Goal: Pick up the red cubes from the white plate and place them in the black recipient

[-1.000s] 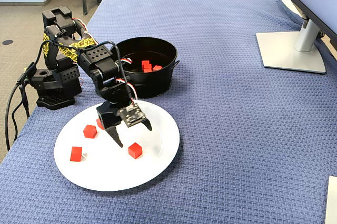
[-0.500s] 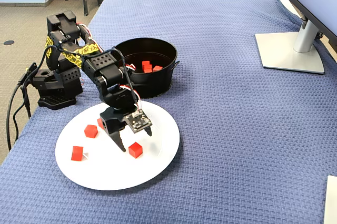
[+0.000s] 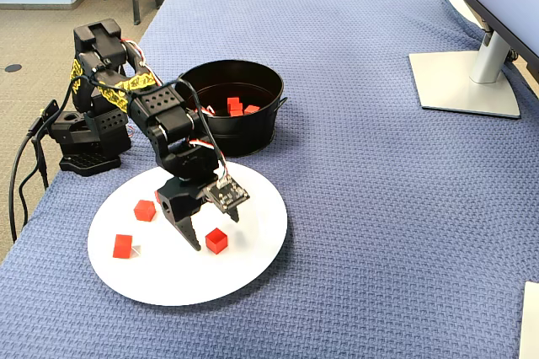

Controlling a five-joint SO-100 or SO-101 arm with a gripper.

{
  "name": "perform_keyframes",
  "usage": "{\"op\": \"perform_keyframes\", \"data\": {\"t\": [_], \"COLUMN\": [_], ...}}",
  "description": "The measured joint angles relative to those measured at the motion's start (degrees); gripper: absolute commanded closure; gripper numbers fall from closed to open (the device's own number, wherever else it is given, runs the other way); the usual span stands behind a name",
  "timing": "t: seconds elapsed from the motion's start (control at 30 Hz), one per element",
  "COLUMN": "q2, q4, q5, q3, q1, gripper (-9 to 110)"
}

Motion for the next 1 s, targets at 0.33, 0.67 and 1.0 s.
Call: {"op": "perform_keyframes", "data": {"t": [0.33,0.67,1.0], "q2": [-2.29,0.18,25.05], "q4": [-2.11,-4.48,0.00], "q5": [2.90,8.96,27.95], "q3": [-2.37,0.70,16.00], "q1": [0.09,-1.23,-4.04], "gripper": [100,101,102]}}
